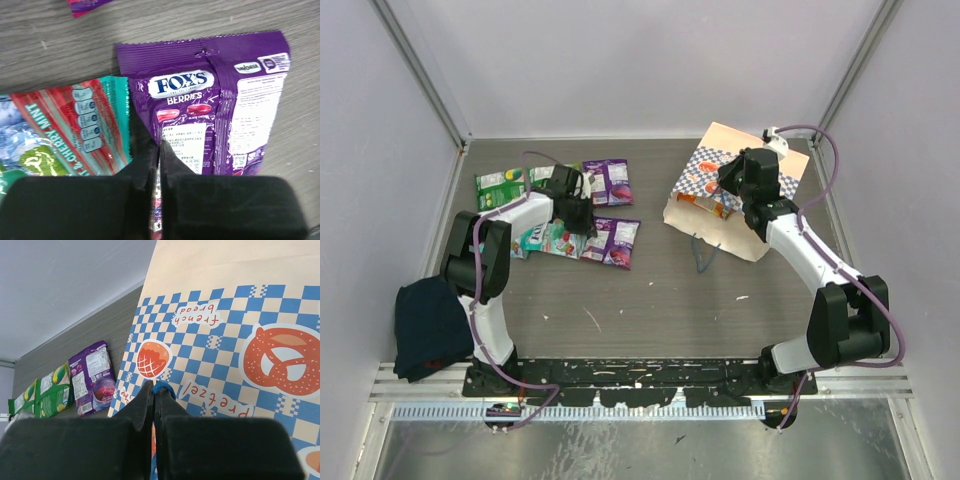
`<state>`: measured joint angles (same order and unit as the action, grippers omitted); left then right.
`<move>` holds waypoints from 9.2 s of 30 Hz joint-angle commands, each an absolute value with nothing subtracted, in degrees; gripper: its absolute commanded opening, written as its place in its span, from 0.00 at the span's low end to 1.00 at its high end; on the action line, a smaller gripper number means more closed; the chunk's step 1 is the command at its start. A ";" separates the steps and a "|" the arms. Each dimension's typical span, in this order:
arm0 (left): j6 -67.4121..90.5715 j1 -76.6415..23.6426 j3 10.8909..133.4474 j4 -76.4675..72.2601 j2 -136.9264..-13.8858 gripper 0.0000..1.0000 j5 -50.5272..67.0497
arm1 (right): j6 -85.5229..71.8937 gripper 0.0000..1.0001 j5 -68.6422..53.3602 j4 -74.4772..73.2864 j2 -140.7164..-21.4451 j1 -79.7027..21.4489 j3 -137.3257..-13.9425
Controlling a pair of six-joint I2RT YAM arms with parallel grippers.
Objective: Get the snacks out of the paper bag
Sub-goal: Place the snack at the center of the board, then adjust the paper bag at the center of the board, then take out the snack from the paper bag.
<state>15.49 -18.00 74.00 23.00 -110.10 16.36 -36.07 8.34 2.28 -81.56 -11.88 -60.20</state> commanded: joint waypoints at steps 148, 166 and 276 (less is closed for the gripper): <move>77.57 -42.87 86.56 -19.45 -121.89 0.34 0.67 | -34.41 0.00 50.16 -6.50 -74.89 -24.48 -63.38; 77.49 -42.75 96.56 -8.87 -129.51 0.36 -4.45 | -24.27 0.00 47.41 -2.35 -76.08 -24.56 -63.51; 75.53 -44.07 116.51 -8.41 -147.28 0.56 -15.71 | -33.54 0.00 35.53 -16.34 -83.63 -33.35 -78.73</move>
<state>76.40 -43.68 118.58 -3.53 -148.29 -11.75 -29.12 30.37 -16.38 -85.43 -30.52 -74.76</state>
